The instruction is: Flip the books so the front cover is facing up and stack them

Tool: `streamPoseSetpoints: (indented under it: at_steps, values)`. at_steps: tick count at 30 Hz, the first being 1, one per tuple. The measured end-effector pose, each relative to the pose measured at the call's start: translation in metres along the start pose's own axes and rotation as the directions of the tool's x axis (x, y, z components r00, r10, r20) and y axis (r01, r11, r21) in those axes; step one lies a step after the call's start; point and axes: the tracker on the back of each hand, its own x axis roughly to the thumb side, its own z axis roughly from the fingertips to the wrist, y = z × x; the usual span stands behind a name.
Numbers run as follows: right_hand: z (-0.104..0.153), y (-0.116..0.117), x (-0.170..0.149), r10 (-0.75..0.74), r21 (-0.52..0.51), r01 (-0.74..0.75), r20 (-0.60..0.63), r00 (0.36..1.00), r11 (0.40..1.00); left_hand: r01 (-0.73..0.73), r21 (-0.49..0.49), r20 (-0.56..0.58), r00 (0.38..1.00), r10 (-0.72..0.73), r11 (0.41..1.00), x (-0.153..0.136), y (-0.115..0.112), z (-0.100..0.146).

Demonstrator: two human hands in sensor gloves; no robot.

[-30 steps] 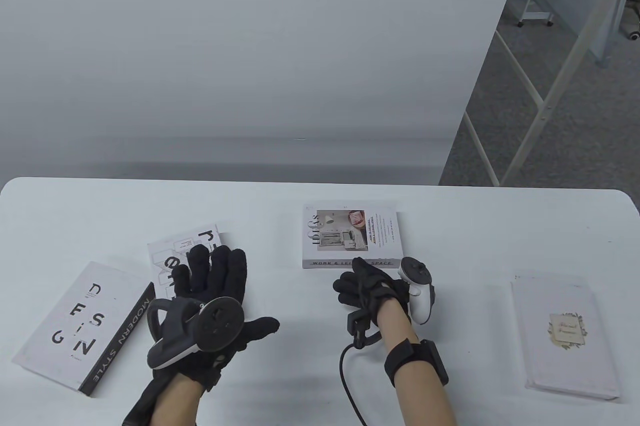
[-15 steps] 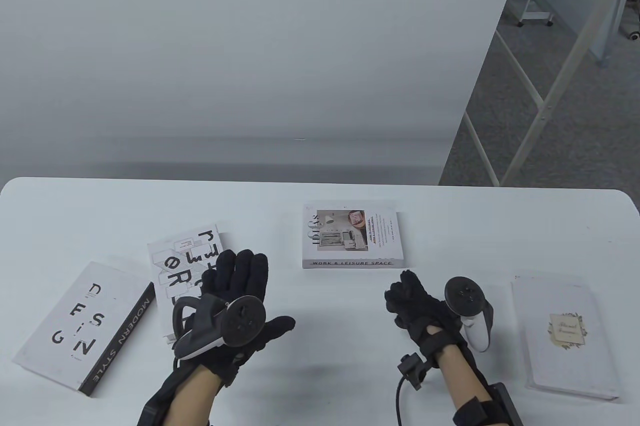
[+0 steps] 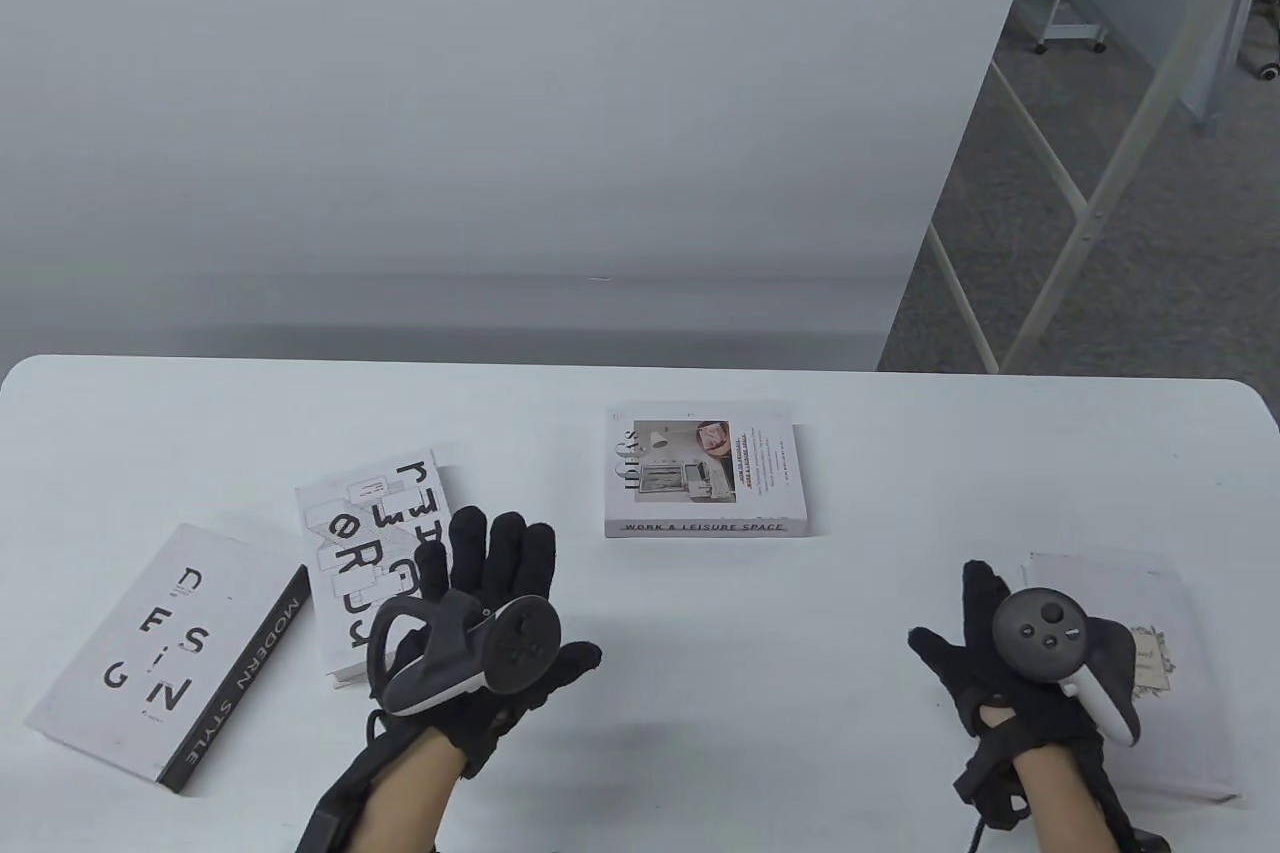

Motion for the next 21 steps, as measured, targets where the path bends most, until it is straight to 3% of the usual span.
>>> streamPoseSetpoints:
  at_steps: [5,15,21]
  values:
    - [0.000,-0.008,-0.031,0.129,-0.040,-0.136,-0.137,0.982,0.990,0.010,-0.024,0.009,1.000,-0.010,1.000,0.003,-0.007,-0.004]
    - [0.006,-0.016,-0.087,0.102,-0.030,-0.119,-0.342,0.934,0.992,0.004,-0.011,0.012,1.000,-0.004,1.000,0.002,-0.004,-0.002]
    - [0.007,-0.003,-0.115,0.098,0.010,-0.103,-0.414,0.905,0.995,-0.001,-0.016,0.020,1.000,0.001,1.000,0.003,-0.005,-0.002]
